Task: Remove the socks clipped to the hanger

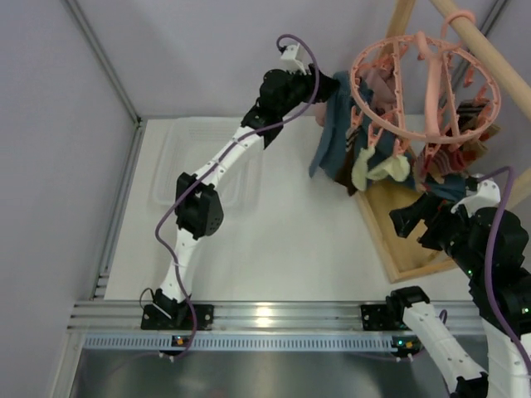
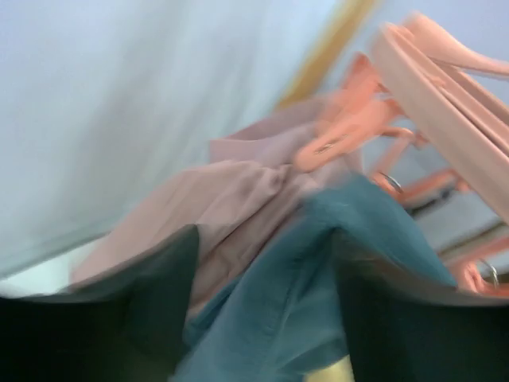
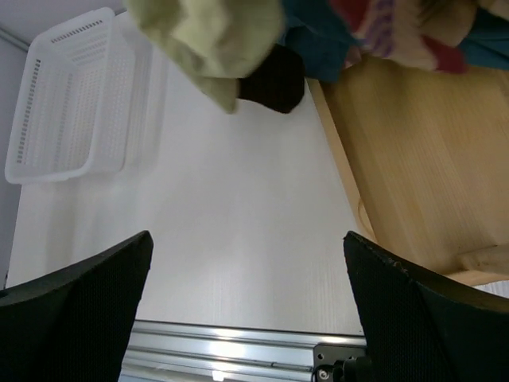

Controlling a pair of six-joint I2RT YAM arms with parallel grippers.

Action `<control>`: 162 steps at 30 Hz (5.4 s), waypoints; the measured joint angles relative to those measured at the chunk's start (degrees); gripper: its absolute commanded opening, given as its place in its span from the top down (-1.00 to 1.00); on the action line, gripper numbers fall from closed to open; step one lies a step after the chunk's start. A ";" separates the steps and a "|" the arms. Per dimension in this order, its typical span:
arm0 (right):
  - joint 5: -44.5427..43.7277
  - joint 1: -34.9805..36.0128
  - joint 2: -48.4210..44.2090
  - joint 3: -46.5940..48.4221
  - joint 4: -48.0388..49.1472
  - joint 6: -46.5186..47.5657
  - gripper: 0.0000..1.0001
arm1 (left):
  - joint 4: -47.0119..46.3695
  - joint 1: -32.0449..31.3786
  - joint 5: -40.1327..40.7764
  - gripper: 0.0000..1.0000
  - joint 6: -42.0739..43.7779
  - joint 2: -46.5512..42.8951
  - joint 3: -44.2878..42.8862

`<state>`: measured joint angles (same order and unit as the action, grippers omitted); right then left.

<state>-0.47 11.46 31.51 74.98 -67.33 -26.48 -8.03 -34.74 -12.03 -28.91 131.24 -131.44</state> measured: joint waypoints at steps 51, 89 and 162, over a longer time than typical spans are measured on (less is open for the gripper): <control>3.37 0.00 0.79 -6.60 9.53 0.61 -0.99 | -6.12 -27.67 12.57 -0.49 6.54 -18.36 46.49; -0.04 0.00 16.55 -5.11 31.69 0.35 -0.27 | -7.41 -27.98 22.43 1.00 6.14 -20.22 50.14; -43.08 21.14 27.71 -4.11 45.75 9.62 1.00 | 10.84 12.41 19.61 1.00 3.02 -46.16 51.67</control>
<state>-43.55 32.60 59.22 70.87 -21.58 -16.86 2.81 -22.33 7.57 -25.89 85.08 -79.77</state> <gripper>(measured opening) 0.055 0.087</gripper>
